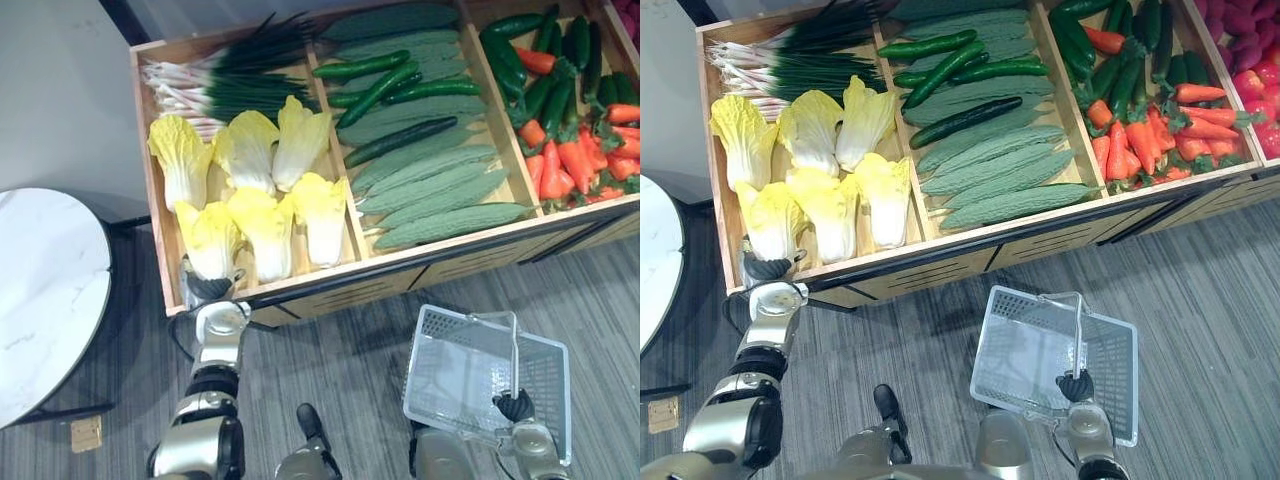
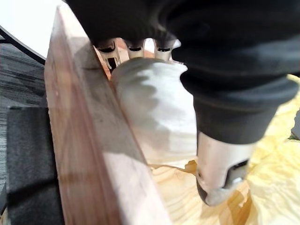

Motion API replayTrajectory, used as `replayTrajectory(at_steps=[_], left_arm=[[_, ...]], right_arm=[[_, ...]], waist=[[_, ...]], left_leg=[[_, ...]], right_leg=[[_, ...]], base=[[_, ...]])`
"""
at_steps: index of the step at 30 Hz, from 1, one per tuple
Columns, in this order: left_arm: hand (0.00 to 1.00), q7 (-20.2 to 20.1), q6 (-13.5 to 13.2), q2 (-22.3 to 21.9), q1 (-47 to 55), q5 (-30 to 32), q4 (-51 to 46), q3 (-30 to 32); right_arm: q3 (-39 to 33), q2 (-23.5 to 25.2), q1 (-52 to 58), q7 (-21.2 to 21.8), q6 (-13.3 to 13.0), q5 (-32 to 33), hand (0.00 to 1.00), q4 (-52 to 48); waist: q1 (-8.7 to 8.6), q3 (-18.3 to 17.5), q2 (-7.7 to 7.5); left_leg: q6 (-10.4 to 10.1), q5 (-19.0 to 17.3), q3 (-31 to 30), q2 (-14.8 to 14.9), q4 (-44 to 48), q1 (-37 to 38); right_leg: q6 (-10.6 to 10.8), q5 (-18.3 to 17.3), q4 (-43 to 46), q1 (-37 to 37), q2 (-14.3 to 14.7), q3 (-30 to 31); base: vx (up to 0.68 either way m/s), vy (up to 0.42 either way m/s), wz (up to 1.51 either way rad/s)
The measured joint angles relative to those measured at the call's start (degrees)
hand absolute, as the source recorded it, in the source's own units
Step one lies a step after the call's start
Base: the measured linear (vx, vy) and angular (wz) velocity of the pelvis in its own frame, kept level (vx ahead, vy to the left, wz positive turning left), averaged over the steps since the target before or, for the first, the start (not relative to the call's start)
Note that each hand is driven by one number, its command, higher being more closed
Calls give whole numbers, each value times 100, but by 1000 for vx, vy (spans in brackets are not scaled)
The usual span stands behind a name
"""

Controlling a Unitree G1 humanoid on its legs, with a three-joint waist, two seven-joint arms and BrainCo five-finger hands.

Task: Pick vegetable in the basket

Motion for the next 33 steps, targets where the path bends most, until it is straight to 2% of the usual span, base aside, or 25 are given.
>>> replayTrajectory(at_steps=[9, 18, 21, 26, 33], left_arm=[[100, -113, 41, 308, -308, 50, 333, 116], [100, -181, 41, 269, -289, 43, 361, 113], [100, -59, 52, -97, -73, -187, -313, 114], [100, 423, 36, -860, 637, -242, -2176, 49], [100, 1070, -131, -1274, 1011, -195, -3621, 56]], right_arm=[[63, -50, -45, -6, -98, 18, 100, -21], [121, -74, -49, 7, -104, 17, 100, -3], [117, -73, -29, 7, -88, 12, 100, 22], [-8, -19, 11, 4, -63, -5, 100, 35], [-202, 60, 137, -8, -47, -13, 100, 94]], waist=[[-6, 186, -50], [-14, 197, -60], [-25, 198, -61], [-3, 190, -74], [58, 43, -92]], left_leg=[[1, 1, 111, -16, -1, -36], [2, 3, 109, -29, -1, 101], [3, 4, -26, -38, -1, 169], [45, 54, -220, -48, -1, 174], [65, 122, -418, -76, -33, 141]], right_leg=[[32, 18, 3, -176, 1, 136], [38, 20, 65, -64, -3, 143], [37, 19, 64, 86, -26, 10], [35, 15, 71, 226, -52, -190], [59, -51, 72, 314, -90, -334]], base=[[-45, 1, -11], [22, 7, 0], [25, 14, 19], [4, 11, 21], [-41, 10, 13]])
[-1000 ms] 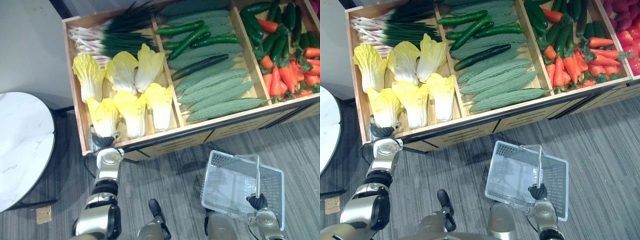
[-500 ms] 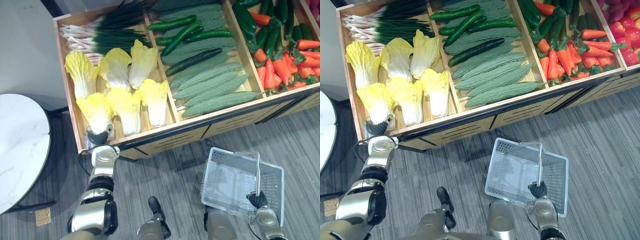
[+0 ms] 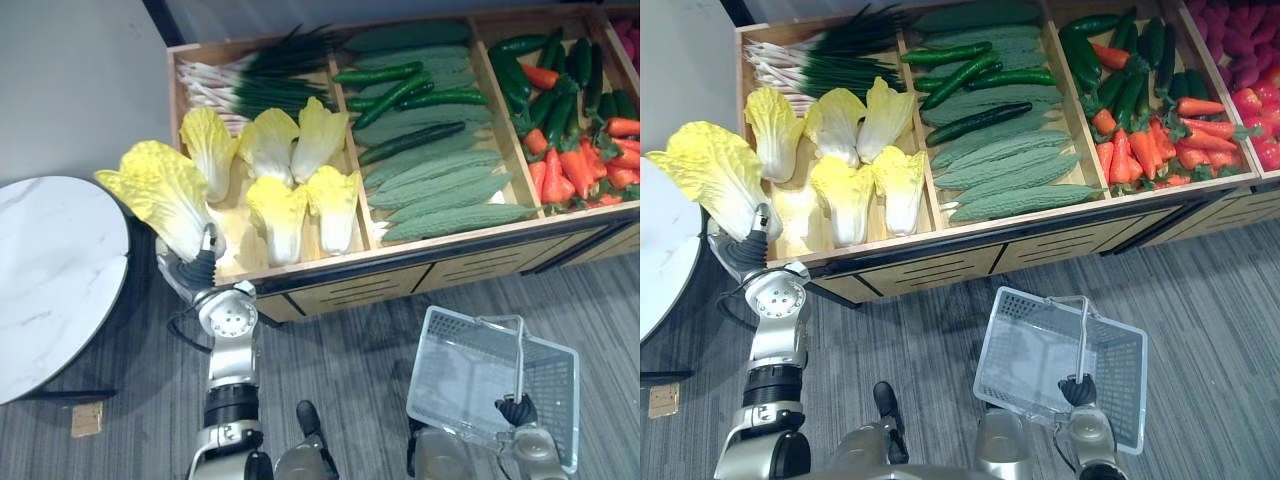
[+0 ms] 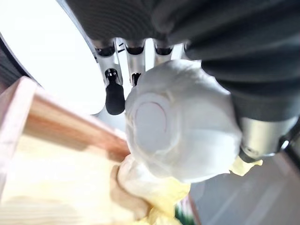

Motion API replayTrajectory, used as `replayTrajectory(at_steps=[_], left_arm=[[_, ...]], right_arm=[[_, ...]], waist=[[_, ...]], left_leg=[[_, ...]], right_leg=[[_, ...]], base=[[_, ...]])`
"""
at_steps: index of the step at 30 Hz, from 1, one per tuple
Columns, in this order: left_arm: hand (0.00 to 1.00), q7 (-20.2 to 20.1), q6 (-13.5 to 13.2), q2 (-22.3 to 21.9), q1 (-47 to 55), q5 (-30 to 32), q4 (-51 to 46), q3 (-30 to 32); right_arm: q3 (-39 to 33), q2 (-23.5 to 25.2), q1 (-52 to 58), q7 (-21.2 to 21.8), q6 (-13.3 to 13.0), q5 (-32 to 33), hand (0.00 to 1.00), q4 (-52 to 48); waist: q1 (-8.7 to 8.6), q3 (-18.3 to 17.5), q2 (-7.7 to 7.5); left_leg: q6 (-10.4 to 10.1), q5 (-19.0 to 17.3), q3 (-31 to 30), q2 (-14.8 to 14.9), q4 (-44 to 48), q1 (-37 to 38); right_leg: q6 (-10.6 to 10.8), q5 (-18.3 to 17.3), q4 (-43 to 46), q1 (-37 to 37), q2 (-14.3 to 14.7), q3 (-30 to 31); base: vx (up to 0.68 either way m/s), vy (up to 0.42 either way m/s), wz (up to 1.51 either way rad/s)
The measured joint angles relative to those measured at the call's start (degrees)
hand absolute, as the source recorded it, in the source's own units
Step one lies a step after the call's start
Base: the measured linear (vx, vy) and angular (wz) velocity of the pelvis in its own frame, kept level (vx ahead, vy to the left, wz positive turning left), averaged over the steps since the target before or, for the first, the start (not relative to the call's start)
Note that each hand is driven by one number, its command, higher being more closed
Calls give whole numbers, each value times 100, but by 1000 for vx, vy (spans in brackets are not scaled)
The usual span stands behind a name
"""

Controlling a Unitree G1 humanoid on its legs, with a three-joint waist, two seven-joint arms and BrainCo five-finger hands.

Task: Pick vegetable in the basket

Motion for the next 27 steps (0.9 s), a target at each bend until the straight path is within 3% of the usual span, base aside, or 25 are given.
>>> replayTrajectory(at_steps=[6, 12, 19, 23, 27], left_arm=[[100, 425, -2, -132, 140, 289, -784, -126], [100, 297, -44, -94, 218, 737, -1472, -887], [100, -819, -548, 322, 894, 744, -1717, -2039], [100, -1586, -1000, 688, 1248, 725, -1793, -2680], [100, -2254, -1402, 1239, 1361, 480, -1794, -3363]], right_arm=[[-77, 111, 240, -21, -1, 1, 100, 102], [-77, 111, 384, -9, 2, 0, 100, 236], [170, -146, 315, 53, 37, -372, 100, 169], [618, -883, 279, 165, 73, -690, 100, -341], [1068, -1520, 281, 328, 23, -959, 100, -970]], waist=[[8, -435, -130], [86, -828, -248], [72, -1006, -129], [-6, -1141, 49], [-79, -1173, 67]], left_leg=[[-6, 32, -84, 4, -8, -47], [-4, 38, -77, 5, -6, -19], [-66, -15, 615, 111, -10, 396], [-126, -96, 1247, 129, -11, 668], [-159, -178, 1769, 136, -11, 952]], right_leg=[[1, 3, -17, 21, 1, -80], [4, 14, -84, 114, 3, -83], [-30, 199, -160, 73, 177, 675], [27, 409, -325, -20, 286, 1306], [131, 534, -425, -19, 376, 1781]], base=[[-11, 8, 7], [27, 11, 3], [-16, 7, -55], [-54, 6, -78], [-58, 3, -72]])
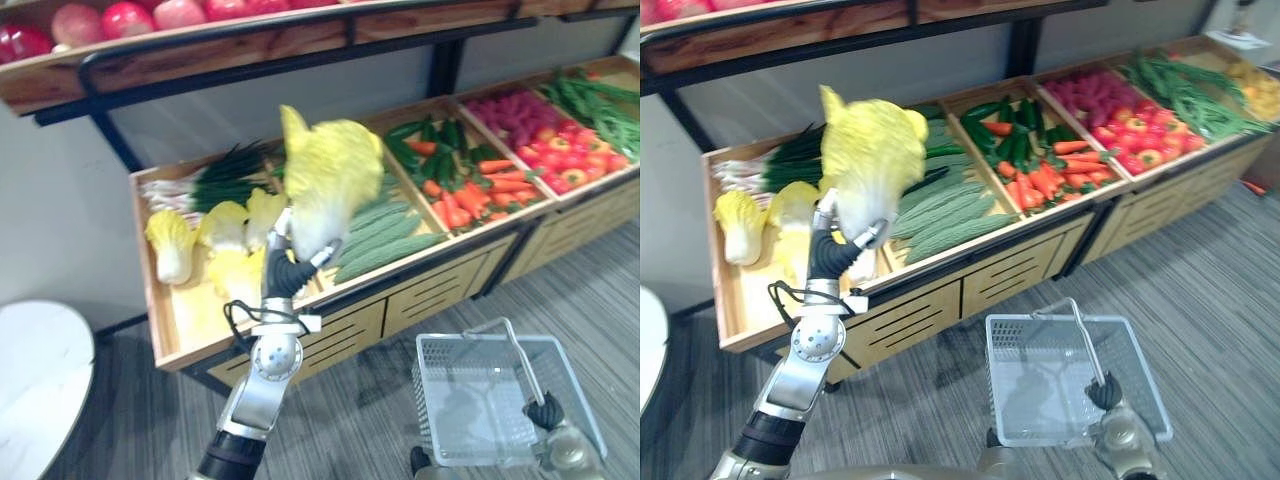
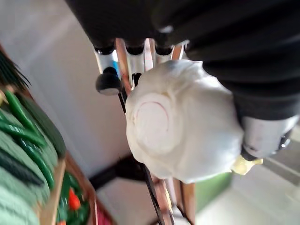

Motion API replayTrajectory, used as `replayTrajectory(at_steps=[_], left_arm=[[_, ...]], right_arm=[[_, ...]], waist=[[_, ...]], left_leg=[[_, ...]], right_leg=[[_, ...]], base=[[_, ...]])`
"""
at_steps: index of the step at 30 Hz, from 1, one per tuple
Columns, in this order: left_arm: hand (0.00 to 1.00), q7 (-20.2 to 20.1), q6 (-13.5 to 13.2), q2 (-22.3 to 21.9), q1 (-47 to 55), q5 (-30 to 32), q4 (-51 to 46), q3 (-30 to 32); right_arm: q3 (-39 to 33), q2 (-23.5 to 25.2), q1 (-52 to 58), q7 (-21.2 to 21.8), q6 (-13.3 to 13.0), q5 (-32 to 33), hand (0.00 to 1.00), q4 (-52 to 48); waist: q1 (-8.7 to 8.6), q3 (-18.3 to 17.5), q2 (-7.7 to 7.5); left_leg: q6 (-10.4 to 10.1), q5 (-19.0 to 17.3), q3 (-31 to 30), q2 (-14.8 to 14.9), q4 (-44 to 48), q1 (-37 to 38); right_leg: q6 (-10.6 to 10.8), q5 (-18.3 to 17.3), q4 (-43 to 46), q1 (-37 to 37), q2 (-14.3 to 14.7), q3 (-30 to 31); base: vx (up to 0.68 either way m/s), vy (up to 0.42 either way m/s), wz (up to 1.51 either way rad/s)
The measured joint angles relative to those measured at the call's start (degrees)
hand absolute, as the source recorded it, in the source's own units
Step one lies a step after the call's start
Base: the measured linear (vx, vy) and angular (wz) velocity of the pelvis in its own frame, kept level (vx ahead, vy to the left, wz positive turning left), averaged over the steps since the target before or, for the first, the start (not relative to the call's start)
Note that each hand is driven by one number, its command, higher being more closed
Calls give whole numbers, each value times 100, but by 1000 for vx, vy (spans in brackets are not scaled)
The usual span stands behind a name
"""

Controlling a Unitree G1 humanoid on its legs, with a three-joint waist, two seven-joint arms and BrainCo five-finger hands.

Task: Pick vegetable in the basket

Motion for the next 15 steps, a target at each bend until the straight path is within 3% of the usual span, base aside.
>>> replayTrajectory(at_steps=[2, 7, 9, 15], left_arm=[[100, -431, -236, 325, 16, -449, -1, -478], [100, -1139, -382, 924, 22, -1210, -181, -1215], [100, -1286, -442, 1083, -2, -1211, -299, -1435], [100, -1955, -595, 1583, -647, -1452, -275, -2559]], right_arm=[[313, -374, 54, 197, -97, -93, 100, -500], [930, -932, 342, 619, -188, -149, 100, -1563], [961, -975, 373, 674, -215, -141, 100, -1932], [1470, -1709, 327, 805, -538, 170, 100, -2935]], waist=[[-9, -75, -18], [4, -202, -68], [7, -304, -77], [-9, -451, 3]], left_leg=[[-56, -92, 352, -10, 0, 124], [-122, -199, 904, -29, 1, 334], [-141, -219, 1085, -31, 3, 350], [-249, -300, 1319, 4, 25, 529]], right_leg=[[49, 70, -44, -74, 28, 268], [68, 142, -28, -145, 50, 480], [77, 148, 49, -279, 63, 478], [94, 211, 114, -269, 97, 495]], base=[[-52, 6, -68], [-35, 5, -56], [0, 2, -41], [34, 24, -17]])
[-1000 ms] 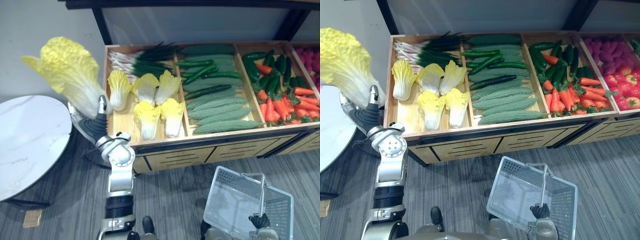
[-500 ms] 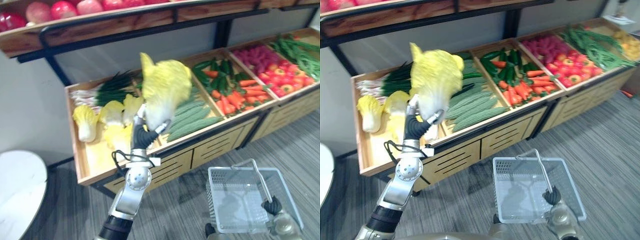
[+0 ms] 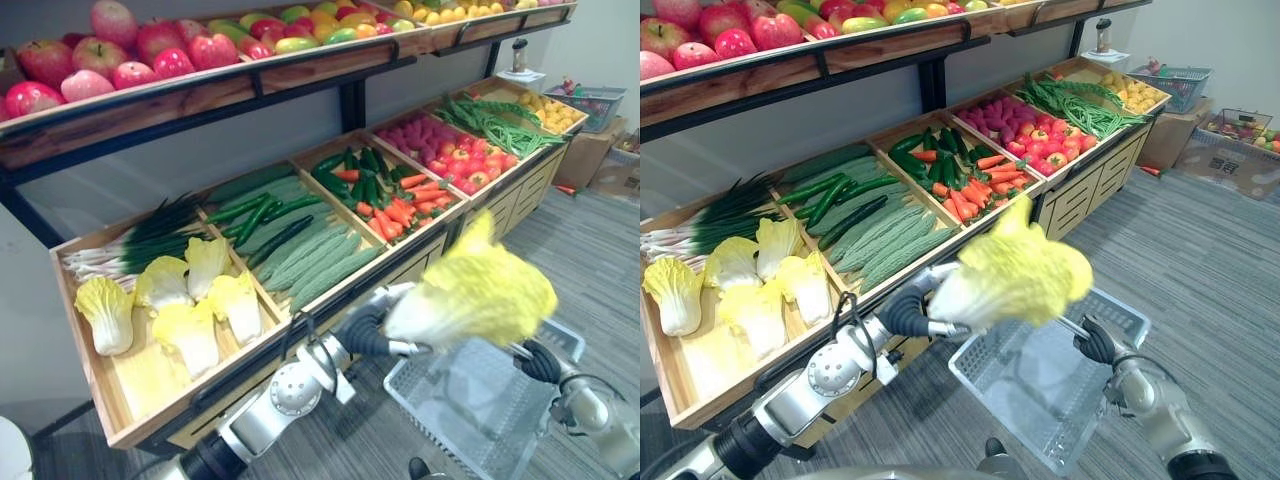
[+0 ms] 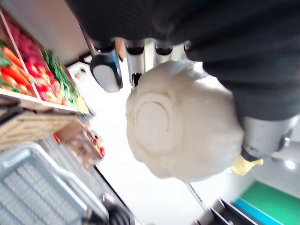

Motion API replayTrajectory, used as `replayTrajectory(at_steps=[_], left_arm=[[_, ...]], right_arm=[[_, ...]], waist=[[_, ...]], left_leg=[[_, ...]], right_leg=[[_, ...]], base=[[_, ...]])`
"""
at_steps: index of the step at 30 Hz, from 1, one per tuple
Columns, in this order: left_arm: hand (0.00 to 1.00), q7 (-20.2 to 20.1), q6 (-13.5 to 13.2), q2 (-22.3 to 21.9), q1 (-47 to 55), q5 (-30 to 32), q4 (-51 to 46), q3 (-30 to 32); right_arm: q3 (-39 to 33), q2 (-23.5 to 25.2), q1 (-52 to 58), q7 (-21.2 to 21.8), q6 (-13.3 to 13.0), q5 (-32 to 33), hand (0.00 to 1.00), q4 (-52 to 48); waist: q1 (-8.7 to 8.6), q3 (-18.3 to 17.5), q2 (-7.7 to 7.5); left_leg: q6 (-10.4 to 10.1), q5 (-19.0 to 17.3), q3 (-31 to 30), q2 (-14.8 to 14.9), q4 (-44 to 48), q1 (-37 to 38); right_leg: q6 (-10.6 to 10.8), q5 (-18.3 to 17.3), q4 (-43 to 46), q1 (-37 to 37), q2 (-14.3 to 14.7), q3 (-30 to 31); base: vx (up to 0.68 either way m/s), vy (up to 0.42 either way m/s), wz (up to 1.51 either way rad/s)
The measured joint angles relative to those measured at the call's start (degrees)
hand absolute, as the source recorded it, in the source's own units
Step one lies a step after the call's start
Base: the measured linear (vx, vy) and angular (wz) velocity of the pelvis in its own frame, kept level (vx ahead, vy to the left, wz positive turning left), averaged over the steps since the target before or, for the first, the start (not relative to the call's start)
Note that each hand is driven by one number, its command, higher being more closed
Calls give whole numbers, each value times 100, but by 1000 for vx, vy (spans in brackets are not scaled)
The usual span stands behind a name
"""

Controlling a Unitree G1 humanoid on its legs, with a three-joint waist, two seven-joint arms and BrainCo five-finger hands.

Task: Pick vegetable in the basket

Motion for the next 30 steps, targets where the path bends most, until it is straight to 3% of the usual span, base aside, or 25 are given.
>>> replayTrajectory(at_steps=[5, 9, 11, 15, 17, 25, 30], left_arm=[[100, -480, -91, 324, -403, -629, 282, -595], [100, -720, -93, 461, -484, -639, 484, -949], [100, -842, -93, 486, -487, -628, 739, -1018], [100, -892, -94, 497, -526, -501, 1120, -1122], [100, -959, -94, 499, -541, -245, 1376, -1190], [100, -1022, -95, 413, -606, 592, 2172, -1241], [100, -1017, -98, 46, -854, 1302, 2839, -1413]], right_arm=[[616, -366, -308, 180, -277, 151, 100, -191], [770, -528, -387, 253, -292, 247, 100, -191], [903, -568, -481, 262, -293, 245, 100, -191], [1056, -665, -480, 321, -288, 245, 100, -194], [1057, -665, -480, 410, -295, 250, 100, -220], [1106, -769, -480, 640, -306, 503, 100, -709], [1278, -770, -518, 747, -382, 918, 100, -1105]], waist=[[-4, -49, 32], [-21, -45, 26], [-143, -47, 30], [-191, -30, 9], [-284, -28, 7], [-380, 50, 0], [-481, 65, -2]], left_leg=[[-72, -73, 218, 23, 17, 120], [-119, -131, 399, 23, 15, 198], [-129, -149, 459, 20, 13, 214], [-166, -177, 604, 21, 14, 303], [-163, -185, 616, 20, 15, 307], [-222, -237, 764, 17, 17, 385], [-224, -245, 820, 14, 18, 407]], right_leg=[[-26, 19, 20, 0, 84, 154], [-33, 10, 17, -13, 136, 287], [-57, -9, 12, -23, 140, 309], [-71, -18, 11, -13, 187, 406], [-76, -30, 12, -17, 190, 412], [-83, -65, 23, -24, 247, 520], [-79, -86, 27, -35, 270, 569]], base=[[29, 34, -18], [15, 25, -21], [19, 15, -9], [24, 11, -16], [10, 1, -3], [5, -14, -8], [9, -12, -4]])
